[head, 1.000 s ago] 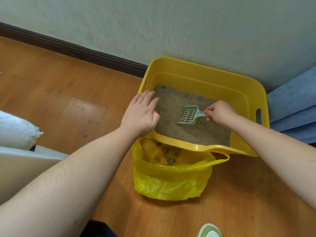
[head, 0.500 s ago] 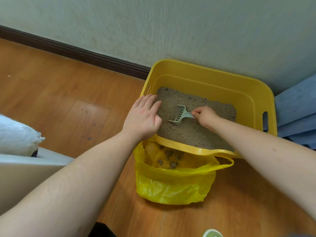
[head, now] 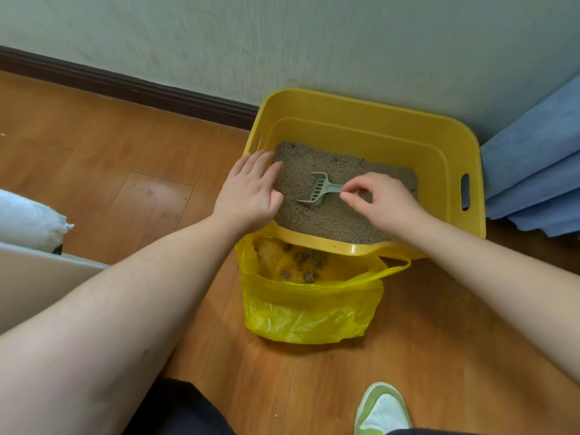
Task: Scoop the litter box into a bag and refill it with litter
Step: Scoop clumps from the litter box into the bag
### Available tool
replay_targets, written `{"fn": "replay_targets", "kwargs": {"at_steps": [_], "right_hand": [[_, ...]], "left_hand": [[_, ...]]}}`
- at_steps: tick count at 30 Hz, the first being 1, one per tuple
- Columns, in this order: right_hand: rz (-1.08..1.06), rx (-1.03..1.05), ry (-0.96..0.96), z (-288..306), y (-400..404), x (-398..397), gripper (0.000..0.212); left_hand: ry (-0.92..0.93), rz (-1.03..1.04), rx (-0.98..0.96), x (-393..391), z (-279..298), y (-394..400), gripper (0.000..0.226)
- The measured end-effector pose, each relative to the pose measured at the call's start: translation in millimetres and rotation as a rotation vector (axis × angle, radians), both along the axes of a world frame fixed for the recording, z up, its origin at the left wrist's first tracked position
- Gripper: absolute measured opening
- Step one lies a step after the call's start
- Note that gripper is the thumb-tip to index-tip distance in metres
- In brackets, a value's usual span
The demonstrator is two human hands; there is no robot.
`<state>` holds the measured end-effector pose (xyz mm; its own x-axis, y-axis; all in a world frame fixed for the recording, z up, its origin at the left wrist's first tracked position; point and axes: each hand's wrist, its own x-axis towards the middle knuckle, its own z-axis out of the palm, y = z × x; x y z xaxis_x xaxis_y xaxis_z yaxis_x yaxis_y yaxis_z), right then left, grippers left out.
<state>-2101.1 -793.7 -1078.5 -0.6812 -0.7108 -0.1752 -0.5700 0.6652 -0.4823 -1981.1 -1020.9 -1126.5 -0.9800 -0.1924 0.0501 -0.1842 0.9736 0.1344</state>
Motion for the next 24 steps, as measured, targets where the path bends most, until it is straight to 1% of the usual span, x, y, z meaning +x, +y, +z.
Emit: {"fn": "replay_targets", "kwargs": {"at_steps": [3,4,6,9,11,13,14,16,17,19,20,21,23,24], "right_hand": [[0.029,-0.052,0.034,6.4,21.4,36.4,0.02],[0.019,-0.068,0.033,4.6,29.4,49.4,0.023],[-0.055,-0.082,0.022,-2.0,45.7,75.0,0.032],[-0.28,-0.135,-0.06,-19.4,71.4,107.9,0.041],[-0.469,-0.185,-0.129,-33.3,86.8,124.1,0.041],[-0.625,-0.199,-0.183,-45.3,96.8,131.1,0.038],[-0.68,-0.188,-0.209,-50.1,99.8,131.7,0.034],[-0.795,-0.192,-0.252,-56.4,103.4,129.4,0.029],[-0.856,-0.216,-0.278,-58.5,104.1,126.4,0.032],[-0.936,-0.273,-0.321,-62.0,103.8,119.5,0.051],[-0.944,-0.286,-0.326,-64.9,103.3,115.5,0.059],[-0.933,-0.285,-0.321,-68.7,102.6,111.0,0.061],[-0.891,-0.258,-0.295,-75.9,101.5,101.8,0.049],[-0.869,-0.24,-0.278,-77.5,99.9,98.7,0.041]], "left_hand": [[0.03,-0.012,0.016,3.5,-0.5,4.7,0.066],[0.048,-0.002,0.026,5.1,-0.7,6.5,0.065],[0.104,0.082,0.087,9.5,1.6,9.6,0.06],[0.197,0.26,0.179,21.6,3.0,6.8,0.055],[0.236,0.387,0.21,34.4,-2.4,1.7,0.055],[0.23,0.546,0.297,47.8,-9.1,-1.2,0.057],[0.197,0.608,0.35,53.4,-12.8,-2.7,0.059],[0.105,0.67,0.462,59.5,-18.0,-5.5,0.064],[0.078,0.691,0.532,61.0,-18.7,-7.1,0.065],[0.017,0.756,0.677,62.7,-20.9,-11.2,0.065],[-0.063,0.792,0.746,63.7,-23.3,-12.6,0.066],[-0.171,0.821,0.816,66.0,-25.8,-12.0,0.07],[-0.352,0.827,0.931,73.1,-30.8,-9.2,0.076],[-0.382,0.811,0.971,75.8,-32.5,-9.3,0.074]]}}
